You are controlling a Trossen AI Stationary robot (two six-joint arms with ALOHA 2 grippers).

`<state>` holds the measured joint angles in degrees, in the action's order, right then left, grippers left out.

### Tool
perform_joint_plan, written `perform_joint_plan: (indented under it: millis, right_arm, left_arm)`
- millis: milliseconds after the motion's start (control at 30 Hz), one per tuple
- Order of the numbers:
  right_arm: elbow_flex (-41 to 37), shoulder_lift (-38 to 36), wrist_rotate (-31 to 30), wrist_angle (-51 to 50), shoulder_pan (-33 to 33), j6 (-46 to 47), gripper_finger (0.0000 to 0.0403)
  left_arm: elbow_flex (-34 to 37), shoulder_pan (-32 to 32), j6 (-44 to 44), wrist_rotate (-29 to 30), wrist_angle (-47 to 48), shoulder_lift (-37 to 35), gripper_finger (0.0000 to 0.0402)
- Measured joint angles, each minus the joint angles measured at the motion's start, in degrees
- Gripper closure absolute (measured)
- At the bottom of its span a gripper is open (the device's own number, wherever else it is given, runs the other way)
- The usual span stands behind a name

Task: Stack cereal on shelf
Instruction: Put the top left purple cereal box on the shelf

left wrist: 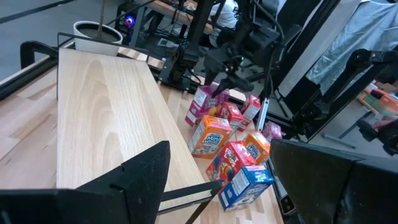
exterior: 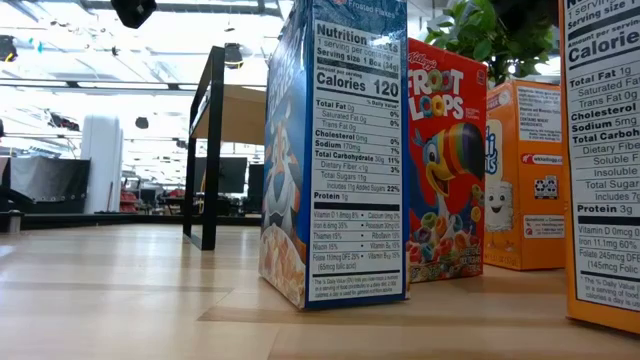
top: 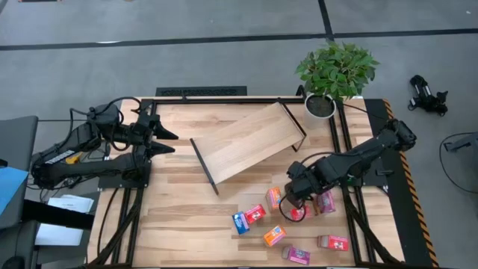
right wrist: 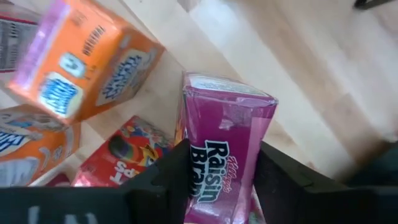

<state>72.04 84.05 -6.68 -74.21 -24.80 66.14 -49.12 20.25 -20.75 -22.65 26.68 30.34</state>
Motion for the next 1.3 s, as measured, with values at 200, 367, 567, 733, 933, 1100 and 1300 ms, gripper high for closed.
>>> perform_joint_plan:
  millis: [200,367,567,733,933,1100,1300]
  right_arm:
    - [8.24,0.00,-0.87,-10.60,4.07,-7.21,0.0241]
    - [16.22,0.00,-1.05,-15.74,8.28,-14.13,0.0240]
    - [24.81,0.00,-1.20,-12.41,12.49,-26.92,0.0242]
    - [29.79,1.21,-1.39,-3.80,16.52,-40.42,0.0245]
    - [33.74,5.85,-1.30,4.62,20.04,-59.01,0.0240]
    - [40.50,13.61,-1.37,6.33,21.25,-72.18,0.0243]
    - [53.71,25.76,-4.96,4.48,20.85,-84.66,0.0242]
  left_arm:
    - [0.00,0.00,0.00,0.07,0.00,-0.01,0.0133]
    - [0.00,0.00,0.00,0.14,0.00,0.00,0.0133]
    - [0.00,0.00,0.00,0.16,0.01,-0.01,0.0133]
    - [0.00,0.00,0.02,1.13,0.00,0.01,0.0133]
    - [0.00,0.00,0.00,1.28,-0.02,0.03,0.0133]
    - [0.00,-0.01,0.00,1.88,-0.01,0.04,0.0133]
    - [0.00,0.00,-0.02,2.50,0.74,0.02,0.0133]
